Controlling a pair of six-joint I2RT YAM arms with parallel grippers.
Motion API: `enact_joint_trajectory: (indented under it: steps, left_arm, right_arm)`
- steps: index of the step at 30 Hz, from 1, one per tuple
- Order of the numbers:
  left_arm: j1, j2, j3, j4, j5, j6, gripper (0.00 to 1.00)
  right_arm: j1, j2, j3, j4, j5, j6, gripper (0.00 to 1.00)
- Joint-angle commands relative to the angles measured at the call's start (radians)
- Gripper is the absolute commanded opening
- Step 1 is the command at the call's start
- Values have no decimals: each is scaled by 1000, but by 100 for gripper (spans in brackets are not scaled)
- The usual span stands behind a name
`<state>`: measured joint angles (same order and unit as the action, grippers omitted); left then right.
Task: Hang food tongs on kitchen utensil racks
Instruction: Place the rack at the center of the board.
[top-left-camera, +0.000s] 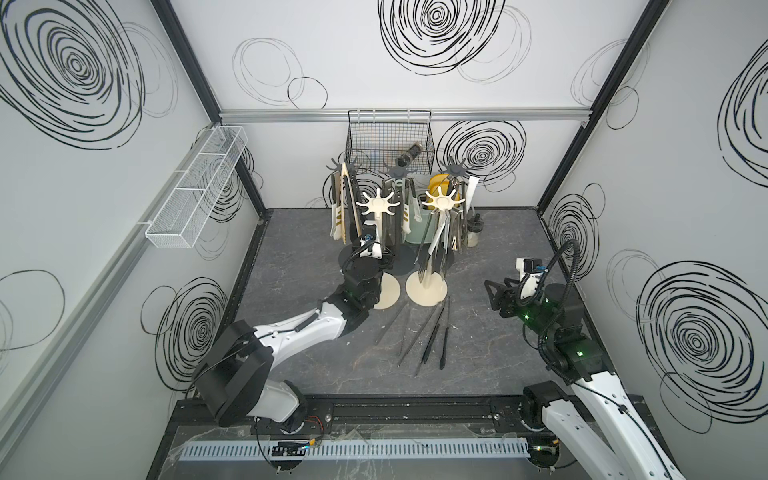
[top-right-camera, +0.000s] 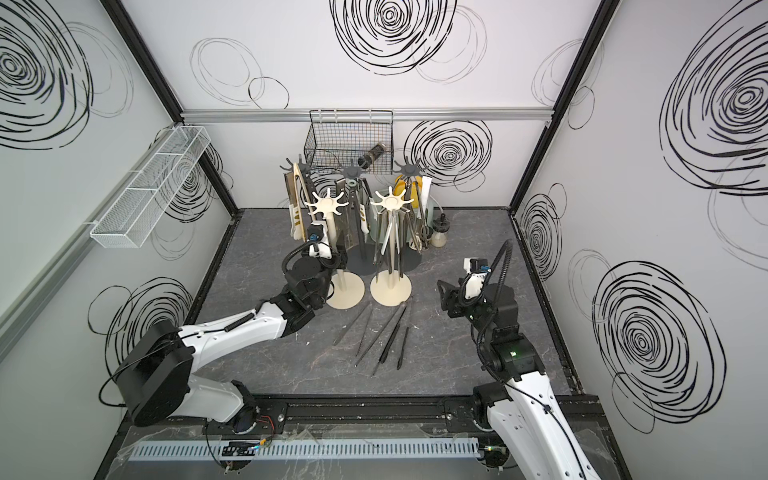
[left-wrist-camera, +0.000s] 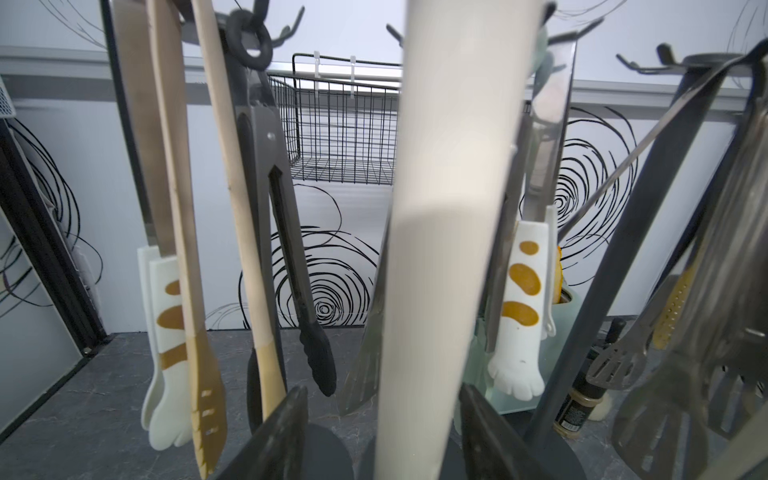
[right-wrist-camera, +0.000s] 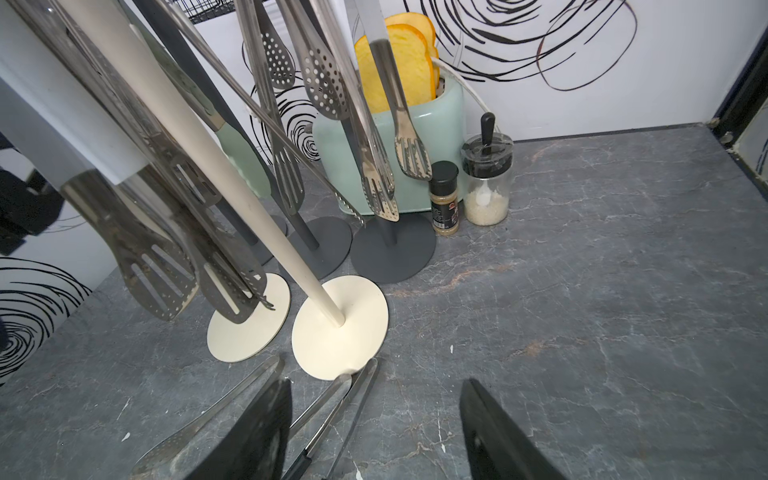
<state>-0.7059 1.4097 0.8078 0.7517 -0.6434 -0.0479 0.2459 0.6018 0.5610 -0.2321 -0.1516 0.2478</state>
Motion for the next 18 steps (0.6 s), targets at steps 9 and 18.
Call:
enact_joint_trajectory:
  steps: [9,18]
  left_arm:
    - [-40,-265,-63,-286,87,-71,61]
    - [-45,-417,-118,-628,220,-264,60]
  right_arm:
    - [60,100,62,-160,3,80,67]
    - [326,211,48,-266,127,319,66]
